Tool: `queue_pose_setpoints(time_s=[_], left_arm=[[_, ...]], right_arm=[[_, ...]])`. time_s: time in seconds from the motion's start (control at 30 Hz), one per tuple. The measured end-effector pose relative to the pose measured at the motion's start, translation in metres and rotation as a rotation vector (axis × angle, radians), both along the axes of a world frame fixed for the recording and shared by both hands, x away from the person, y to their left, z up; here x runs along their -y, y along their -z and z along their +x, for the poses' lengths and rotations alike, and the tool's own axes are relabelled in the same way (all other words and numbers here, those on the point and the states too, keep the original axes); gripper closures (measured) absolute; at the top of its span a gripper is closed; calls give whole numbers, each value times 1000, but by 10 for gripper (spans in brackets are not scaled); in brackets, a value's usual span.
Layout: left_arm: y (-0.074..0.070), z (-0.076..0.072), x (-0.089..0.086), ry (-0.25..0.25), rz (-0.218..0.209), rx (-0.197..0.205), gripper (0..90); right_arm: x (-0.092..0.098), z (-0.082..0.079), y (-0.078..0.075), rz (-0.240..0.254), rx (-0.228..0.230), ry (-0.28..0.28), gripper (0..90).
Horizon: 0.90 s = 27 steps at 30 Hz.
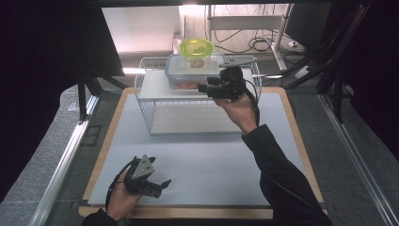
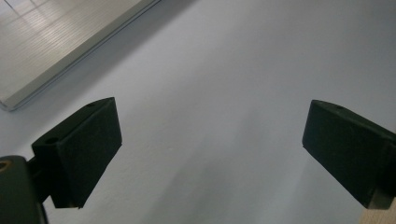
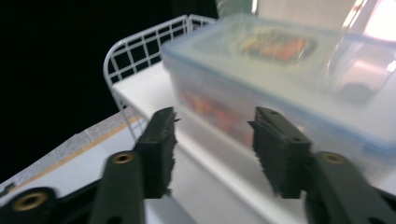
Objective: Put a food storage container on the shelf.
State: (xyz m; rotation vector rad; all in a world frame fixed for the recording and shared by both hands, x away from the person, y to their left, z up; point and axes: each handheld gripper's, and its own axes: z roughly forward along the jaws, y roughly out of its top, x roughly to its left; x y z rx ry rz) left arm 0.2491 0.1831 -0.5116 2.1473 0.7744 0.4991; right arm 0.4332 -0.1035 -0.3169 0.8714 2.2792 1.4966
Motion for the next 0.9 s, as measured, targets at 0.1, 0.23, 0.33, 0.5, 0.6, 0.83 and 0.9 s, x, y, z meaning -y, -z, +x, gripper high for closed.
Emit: queue_pose_setpoints(time_s=[0.1,0.23,0.33,0.5,0.6,0.83,0.9], left_arm=[[0,0,0,2,5,-2,44],[1,0,1,3,3,-8,43],[1,0,1,3,6,-7,43],[1,0,2,5,10,-8,43],[1,0,2,5,7,-7,43],[1,0,2,4,10,-6,44],[1,0,2,5,7,-9,44]], right_arm=[[8,-10,11,-14,-5,-9,358],[19,-25,25,-40,3,-21,275],[28,-37,37,-55,4,-27,214],[39,-53,51,-71,-1,-31,148],[45,-61,58,-86,-3,-31,125],[50,-73,73,-99,7,-31,89],[52,-76,78,-103,12,-28,85]])
